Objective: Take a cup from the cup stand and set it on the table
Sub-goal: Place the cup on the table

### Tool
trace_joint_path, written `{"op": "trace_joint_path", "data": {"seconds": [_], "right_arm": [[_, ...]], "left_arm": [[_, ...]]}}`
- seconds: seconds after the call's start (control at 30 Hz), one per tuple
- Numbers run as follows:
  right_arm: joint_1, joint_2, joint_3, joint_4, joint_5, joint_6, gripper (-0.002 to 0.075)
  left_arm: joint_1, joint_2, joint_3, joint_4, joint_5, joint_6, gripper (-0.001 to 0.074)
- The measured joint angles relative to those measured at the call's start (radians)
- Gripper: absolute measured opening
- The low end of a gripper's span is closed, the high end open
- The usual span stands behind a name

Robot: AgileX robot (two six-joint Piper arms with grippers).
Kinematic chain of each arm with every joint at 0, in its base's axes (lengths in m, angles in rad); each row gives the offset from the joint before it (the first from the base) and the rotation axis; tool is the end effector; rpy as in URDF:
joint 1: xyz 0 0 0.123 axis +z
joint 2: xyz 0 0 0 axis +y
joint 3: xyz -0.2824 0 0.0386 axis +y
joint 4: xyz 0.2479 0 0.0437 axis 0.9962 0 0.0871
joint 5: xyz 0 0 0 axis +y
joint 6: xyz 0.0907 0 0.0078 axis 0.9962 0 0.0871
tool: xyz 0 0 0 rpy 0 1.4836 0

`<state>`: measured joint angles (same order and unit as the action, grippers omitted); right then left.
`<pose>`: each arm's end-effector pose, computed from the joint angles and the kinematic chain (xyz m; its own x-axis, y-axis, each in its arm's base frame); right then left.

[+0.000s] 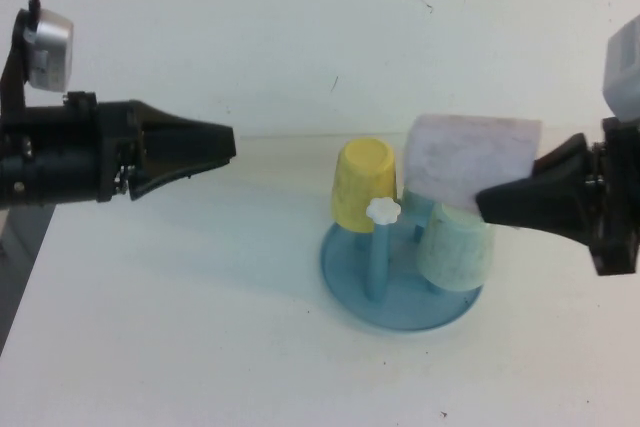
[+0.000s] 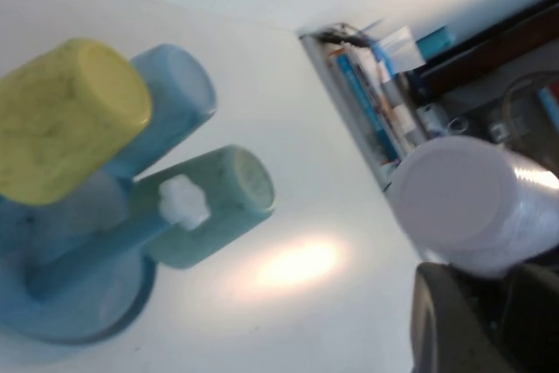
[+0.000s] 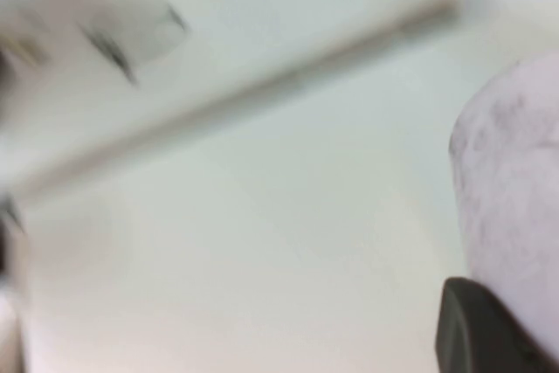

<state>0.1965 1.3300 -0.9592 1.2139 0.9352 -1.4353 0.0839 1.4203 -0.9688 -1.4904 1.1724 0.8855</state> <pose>0.2432 0.1185 0.3177 -0.3119 -0.3384 -0.8878 -0.8892 0.4331 0.1473 0.2745 -0.0609 0.3203 -0.8088 -0.2512 -0.5317 0.4197 0.3867 -0.8212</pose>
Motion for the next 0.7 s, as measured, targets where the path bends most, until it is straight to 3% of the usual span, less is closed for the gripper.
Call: {"op": "trace_joint_path", "data": {"seconds": [0.1,0.33,0.53,0.7], "right_arm": [[-0.021,-0.039,-0.068,-0.300,0.020,0.223,0.0030],[-0.021,-0.027,-0.260,-0.818,0.266,0.629,0.0030],[-0.021,0.057,-0.303,-1.046,0.296,0.844,0.0029],[-0.021,0.193,-0.304,-1.101,0.296,0.902,0.0029]], "left_arm": [[0.014,0.000,0.000,0.102,-0.028,0.015,0.0043],[0.017,-0.002,0.000,0.298,-0.193,-0.022,0.0004],[0.018,-0.027,0.000,0.425,-0.246,-0.065,0.0000],[0.018,-0.033,0.000,0.465,-0.192,-0.072,0.0000]]}}
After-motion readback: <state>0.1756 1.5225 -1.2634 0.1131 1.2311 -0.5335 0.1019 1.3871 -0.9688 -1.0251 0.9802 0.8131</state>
